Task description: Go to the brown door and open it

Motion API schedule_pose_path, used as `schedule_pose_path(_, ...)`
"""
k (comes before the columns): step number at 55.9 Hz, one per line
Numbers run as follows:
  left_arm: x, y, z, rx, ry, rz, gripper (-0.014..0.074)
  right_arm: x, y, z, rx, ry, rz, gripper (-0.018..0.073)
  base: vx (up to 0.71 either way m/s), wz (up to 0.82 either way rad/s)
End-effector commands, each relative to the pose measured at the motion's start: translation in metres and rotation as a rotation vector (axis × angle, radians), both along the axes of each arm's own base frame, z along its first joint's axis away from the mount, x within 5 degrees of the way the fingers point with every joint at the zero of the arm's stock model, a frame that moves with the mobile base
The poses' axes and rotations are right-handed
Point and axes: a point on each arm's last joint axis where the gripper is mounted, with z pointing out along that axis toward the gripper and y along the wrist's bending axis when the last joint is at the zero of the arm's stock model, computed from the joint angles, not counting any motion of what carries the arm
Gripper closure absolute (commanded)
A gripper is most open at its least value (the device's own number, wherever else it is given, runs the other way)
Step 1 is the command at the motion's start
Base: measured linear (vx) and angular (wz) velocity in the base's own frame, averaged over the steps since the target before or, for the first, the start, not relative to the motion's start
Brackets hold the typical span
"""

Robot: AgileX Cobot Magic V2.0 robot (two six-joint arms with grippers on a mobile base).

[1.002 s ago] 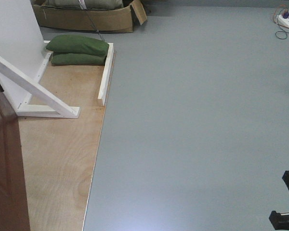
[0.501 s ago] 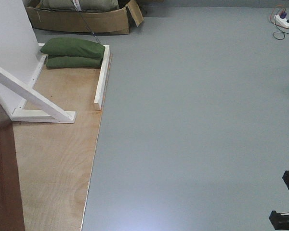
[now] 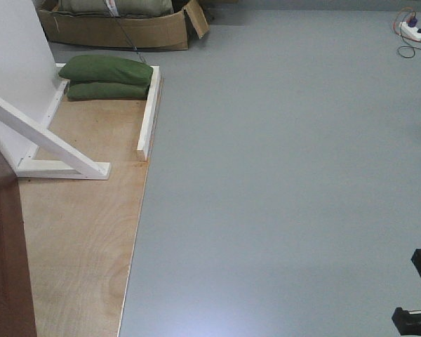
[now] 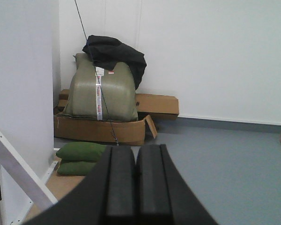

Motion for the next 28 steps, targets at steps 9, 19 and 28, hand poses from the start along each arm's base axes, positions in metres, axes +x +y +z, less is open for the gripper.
schedule_pose_path(9, -0.003, 0.001, 0.016, 0.002, -0.124, 0.008, 0.0600, 0.002, -0.001, 0.006, -0.007, -0.084, -0.005, 0.0559, 0.00, 0.00)
schedule_pose_path(19, -0.005, 0.002, 0.046, 0.001, -0.240, 0.016, 0.0600, 0.002, -0.001, 0.006, -0.007, -0.084, -0.005, 0.0559, 0.00, 0.00)
schedule_pose_path(28, -0.008, 0.000, 0.113, 0.244, -0.354, 0.057, 0.0600, 0.002, -0.001, 0.006, -0.007, -0.084, -0.005, 0.0559, 0.00, 0.00)
